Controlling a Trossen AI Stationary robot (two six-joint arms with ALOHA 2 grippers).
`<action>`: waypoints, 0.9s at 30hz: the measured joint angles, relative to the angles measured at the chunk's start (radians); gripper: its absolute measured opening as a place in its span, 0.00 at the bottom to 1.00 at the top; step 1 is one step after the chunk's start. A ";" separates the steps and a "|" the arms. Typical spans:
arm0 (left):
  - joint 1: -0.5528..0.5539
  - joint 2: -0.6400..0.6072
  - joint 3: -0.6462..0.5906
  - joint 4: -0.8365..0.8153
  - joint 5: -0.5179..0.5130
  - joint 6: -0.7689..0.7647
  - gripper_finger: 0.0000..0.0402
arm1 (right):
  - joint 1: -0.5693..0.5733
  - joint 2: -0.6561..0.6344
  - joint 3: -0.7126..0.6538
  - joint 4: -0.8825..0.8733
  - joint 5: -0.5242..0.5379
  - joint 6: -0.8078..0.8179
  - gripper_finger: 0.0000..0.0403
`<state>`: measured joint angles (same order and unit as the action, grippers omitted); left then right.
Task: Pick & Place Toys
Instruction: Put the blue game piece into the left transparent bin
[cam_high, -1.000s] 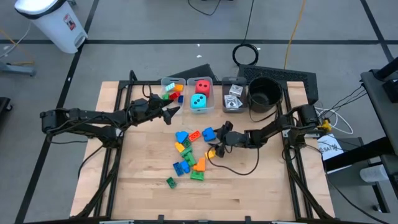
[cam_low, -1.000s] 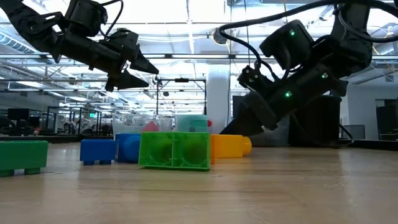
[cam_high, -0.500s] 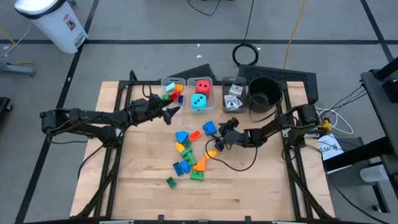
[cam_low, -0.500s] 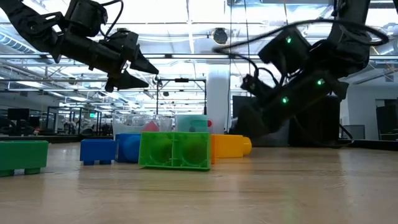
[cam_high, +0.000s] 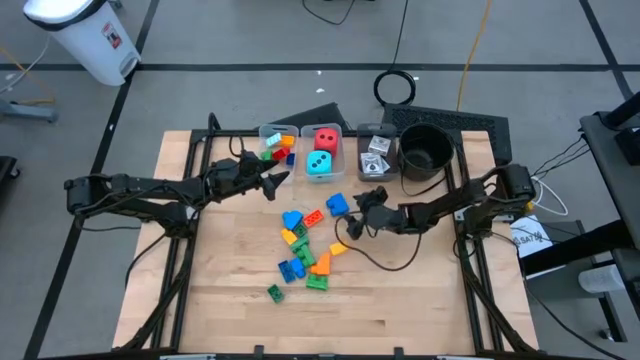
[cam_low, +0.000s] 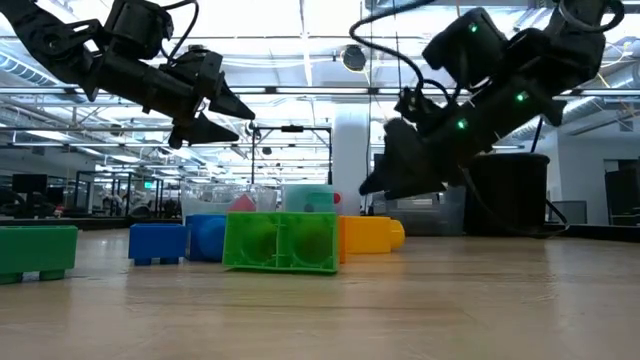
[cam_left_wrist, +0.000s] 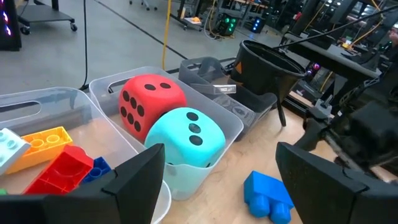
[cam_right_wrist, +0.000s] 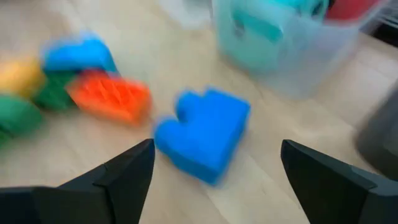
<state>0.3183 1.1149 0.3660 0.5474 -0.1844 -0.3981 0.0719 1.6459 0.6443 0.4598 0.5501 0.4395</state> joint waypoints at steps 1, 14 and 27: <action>0.000 0.000 0.000 0.001 0.000 0.000 0.78 | 0.000 0.000 0.001 0.027 -0.001 0.017 0.80; 0.000 0.000 0.000 0.008 -0.001 -0.001 0.78 | -0.114 0.147 0.146 -0.054 -0.128 0.073 0.80; 0.000 0.000 0.000 0.002 -0.001 -0.001 0.78 | -0.082 0.129 0.161 -0.154 -0.393 -0.285 0.80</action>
<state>0.3180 1.1149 0.3656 0.5499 -0.1852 -0.3992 -0.0101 1.7751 0.8051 0.3060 0.1572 0.1542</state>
